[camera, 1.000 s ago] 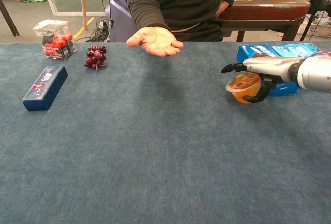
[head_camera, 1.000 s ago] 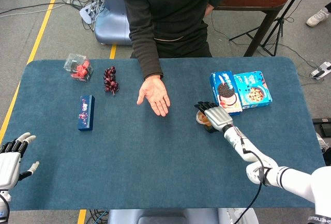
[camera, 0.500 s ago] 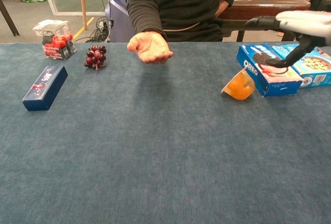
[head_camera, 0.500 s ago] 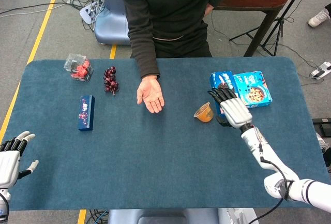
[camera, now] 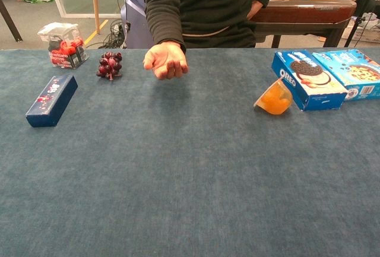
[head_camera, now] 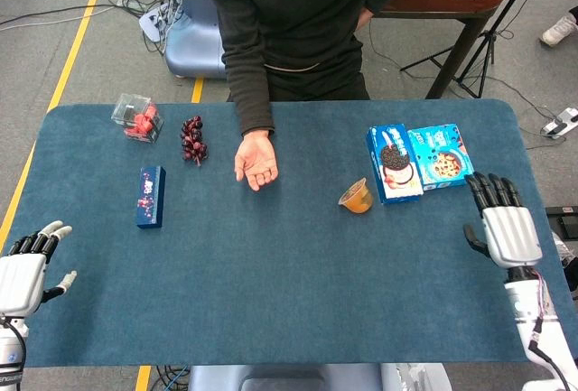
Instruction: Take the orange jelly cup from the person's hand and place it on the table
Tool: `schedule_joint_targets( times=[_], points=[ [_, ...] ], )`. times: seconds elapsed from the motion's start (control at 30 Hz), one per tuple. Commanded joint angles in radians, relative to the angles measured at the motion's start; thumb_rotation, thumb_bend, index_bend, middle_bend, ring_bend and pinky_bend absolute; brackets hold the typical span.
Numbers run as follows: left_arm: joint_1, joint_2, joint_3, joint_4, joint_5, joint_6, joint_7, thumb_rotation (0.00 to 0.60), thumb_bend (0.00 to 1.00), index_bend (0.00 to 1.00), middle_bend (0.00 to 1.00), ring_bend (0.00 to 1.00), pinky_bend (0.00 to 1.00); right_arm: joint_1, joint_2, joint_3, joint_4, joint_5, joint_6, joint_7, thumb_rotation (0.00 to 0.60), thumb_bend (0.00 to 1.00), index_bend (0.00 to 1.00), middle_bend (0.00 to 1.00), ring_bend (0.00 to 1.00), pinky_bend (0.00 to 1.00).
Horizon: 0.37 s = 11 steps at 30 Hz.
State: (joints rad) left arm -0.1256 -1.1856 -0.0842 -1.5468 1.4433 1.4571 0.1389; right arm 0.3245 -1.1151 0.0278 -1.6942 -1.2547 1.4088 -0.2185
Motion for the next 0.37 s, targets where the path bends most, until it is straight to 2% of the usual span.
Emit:
schedule_joint_targets(
  times=[0.03,0.37],
  points=[
    [0.001,0.002,0.0,-0.003,-0.002,0.002,0.003,0.6,0.23,0.22,0.18,0.2,0.2,-0.072,0.025,-0.037,-0.019,-0.031,0.061,0.018,0.6,0.36,0.0,0.07,0.0,0.09],
    [0.001,0.001,0.005,-0.013,0.004,0.007,0.008,0.6,0.23,0.22,0.17,0.2,0.2,-0.186,0.014,-0.052,-0.009,-0.09,0.161,0.057,0.6,0.36,0.0,0.07,0.0,0.09]
  ],
)
